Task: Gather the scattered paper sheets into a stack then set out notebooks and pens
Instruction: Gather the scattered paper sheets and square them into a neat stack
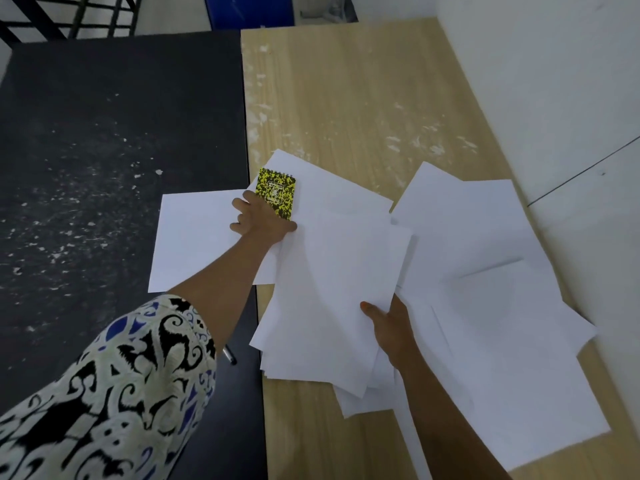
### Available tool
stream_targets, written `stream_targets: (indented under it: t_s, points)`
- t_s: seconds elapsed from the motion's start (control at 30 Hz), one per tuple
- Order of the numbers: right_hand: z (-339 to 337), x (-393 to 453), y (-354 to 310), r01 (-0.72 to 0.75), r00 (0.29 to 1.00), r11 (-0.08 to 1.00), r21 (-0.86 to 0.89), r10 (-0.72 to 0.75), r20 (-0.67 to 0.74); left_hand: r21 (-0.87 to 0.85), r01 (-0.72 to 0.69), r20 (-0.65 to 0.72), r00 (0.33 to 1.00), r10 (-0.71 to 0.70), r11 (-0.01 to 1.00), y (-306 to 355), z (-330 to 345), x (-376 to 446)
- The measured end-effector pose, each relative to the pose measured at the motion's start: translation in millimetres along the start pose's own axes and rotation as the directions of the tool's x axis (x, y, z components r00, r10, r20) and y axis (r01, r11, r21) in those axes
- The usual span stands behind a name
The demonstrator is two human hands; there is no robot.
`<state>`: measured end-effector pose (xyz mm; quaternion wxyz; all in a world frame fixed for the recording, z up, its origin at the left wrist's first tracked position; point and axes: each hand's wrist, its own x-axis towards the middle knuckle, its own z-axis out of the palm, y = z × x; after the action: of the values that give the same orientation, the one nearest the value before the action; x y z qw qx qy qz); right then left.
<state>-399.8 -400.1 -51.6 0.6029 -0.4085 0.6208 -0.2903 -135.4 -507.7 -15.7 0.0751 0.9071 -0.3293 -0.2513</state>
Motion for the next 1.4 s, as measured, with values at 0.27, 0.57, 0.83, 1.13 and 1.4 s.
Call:
stream_targets:
  t_s: [0.27,0.57,0.83,1.13,1.4]
  points:
    - [0,-7,-8,0.003,1.0,1.0,-0.027,-0.002,0.018,-0.311,0.103,-0.075,0.988,-0.132,0.945,-45,-37,-26]
    - [15,-26,-5,0.043,0.996,0.988,-0.151,-0.055,-0.075,-0.183,0.148,-0.054,0.986,-0.16,0.972,-150,-17,-113]
    - [26,-72,16,0.018,0.999,0.983,-0.185,-0.023,-0.027,-0.172,0.209,-0.051,0.974,-0.22,0.963,-202,10,-168]
    - [32,-91,25,-0.009,1.0,0.98,-0.197,0.006,-0.02,-0.165,0.426,-0.157,0.879,-0.45,0.889,-247,-2,-184]
    - [34,-94,25,-0.009,1.0,0.985,-0.175,0.005,-0.02,-0.324,0.373,-0.23,0.86,-0.455,0.869,-257,-6,-196]
